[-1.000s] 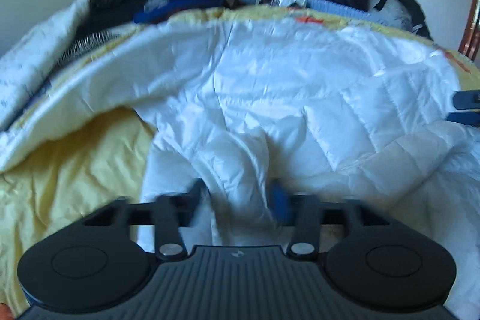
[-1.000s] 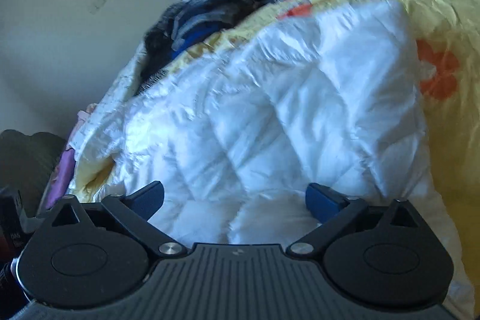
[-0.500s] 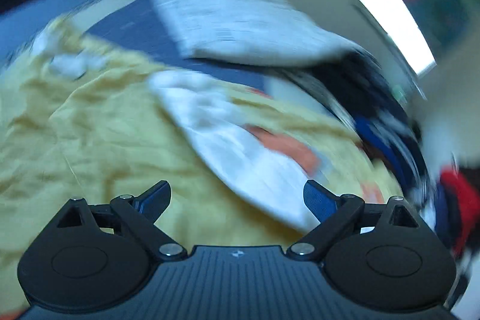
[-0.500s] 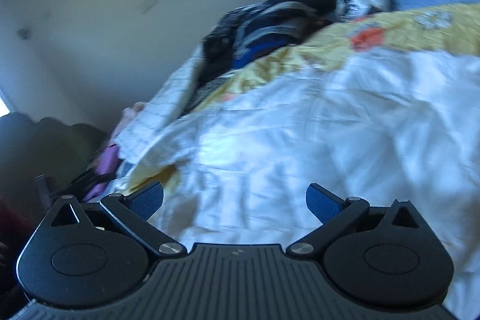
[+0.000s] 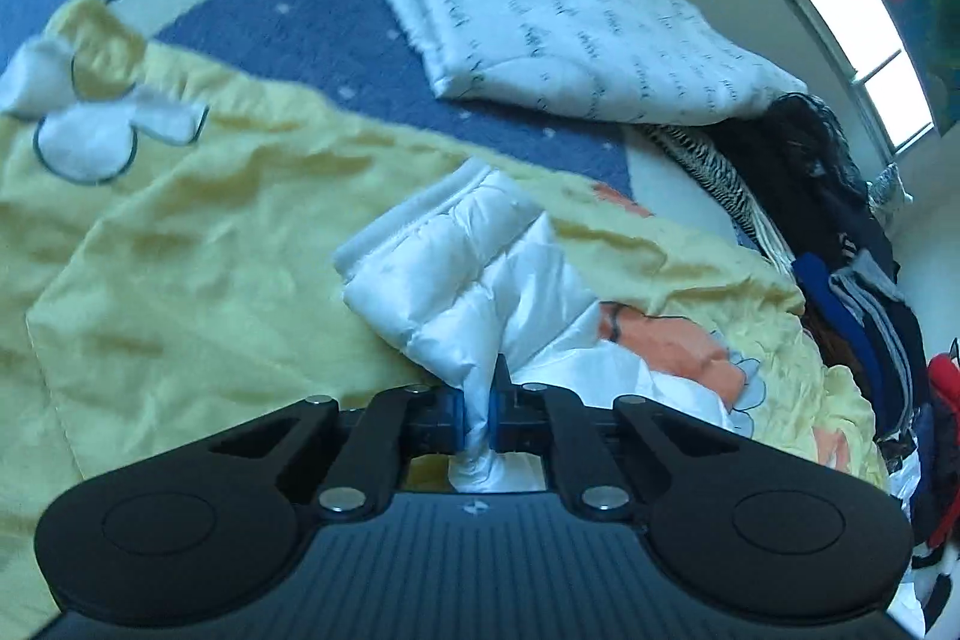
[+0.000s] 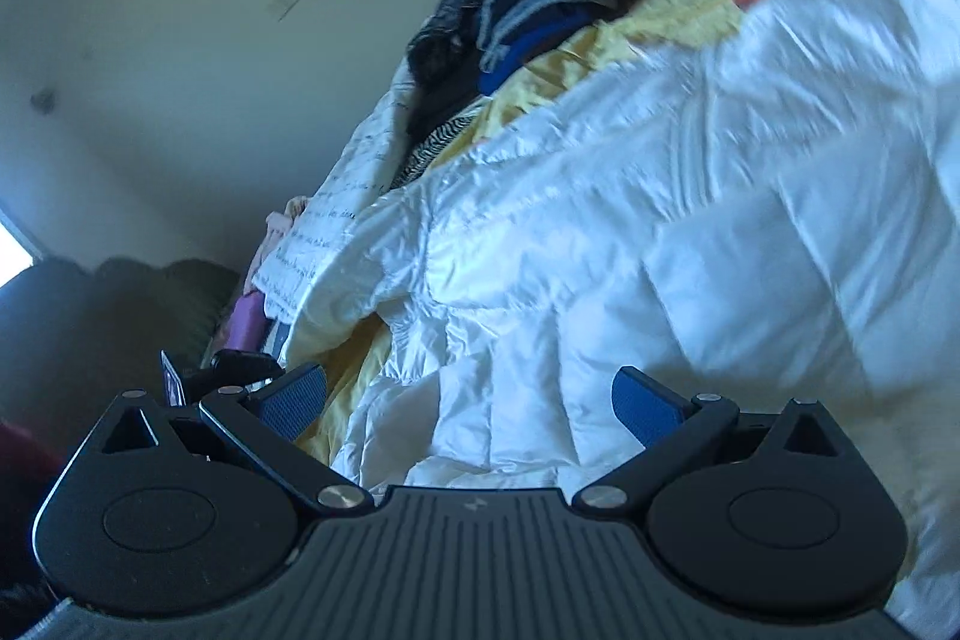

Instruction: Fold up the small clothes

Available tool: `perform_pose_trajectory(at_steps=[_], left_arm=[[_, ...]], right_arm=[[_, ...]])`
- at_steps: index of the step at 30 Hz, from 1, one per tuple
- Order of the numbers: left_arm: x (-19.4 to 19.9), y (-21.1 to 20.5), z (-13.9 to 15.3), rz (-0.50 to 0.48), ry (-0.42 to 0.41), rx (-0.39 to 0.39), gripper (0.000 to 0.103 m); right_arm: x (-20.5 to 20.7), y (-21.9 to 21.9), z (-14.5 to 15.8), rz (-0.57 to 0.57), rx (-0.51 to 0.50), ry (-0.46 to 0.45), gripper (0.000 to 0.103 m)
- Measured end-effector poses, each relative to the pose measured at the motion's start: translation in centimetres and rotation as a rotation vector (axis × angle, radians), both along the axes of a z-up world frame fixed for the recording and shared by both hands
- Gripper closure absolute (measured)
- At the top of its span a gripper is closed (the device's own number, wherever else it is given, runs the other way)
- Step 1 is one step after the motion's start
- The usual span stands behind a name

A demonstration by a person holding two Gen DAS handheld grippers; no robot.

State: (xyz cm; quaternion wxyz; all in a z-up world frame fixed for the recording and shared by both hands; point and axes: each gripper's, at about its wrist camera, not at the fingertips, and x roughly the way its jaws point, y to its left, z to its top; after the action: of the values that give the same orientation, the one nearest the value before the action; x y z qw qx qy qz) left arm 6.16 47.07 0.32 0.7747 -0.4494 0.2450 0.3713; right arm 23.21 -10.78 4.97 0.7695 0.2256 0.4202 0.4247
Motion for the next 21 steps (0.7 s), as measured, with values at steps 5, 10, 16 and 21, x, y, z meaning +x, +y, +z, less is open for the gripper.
perform_pose_trajectory(at_steps=[5, 10, 16, 21], left_arm=[[0.9, -1.3, 2.3, -0.034, 0.033, 0.123, 0.098], [1.5, -2.8, 5.2, -0.063, 0.037, 0.220, 0.098], [2.6, -5.0, 8.9, -0.105, -0.002, 0.283, 0.098], [5.0, -11.2, 15.3, -0.229, -0.102, 0.451, 0.098]], right_arm=[[-0.2, -0.9, -0.1, -0.033, -0.015, -0.007, 0.001], [-0.9, -1.3, 0.6, -0.029, -0.099, -0.090, 0.001], [-1.3, -2.7, 0.3, -0.032, -0.084, -0.083, 0.001], [-0.7, -4.9, 0.6, -0.078, 0.027, -0.035, 0.001]])
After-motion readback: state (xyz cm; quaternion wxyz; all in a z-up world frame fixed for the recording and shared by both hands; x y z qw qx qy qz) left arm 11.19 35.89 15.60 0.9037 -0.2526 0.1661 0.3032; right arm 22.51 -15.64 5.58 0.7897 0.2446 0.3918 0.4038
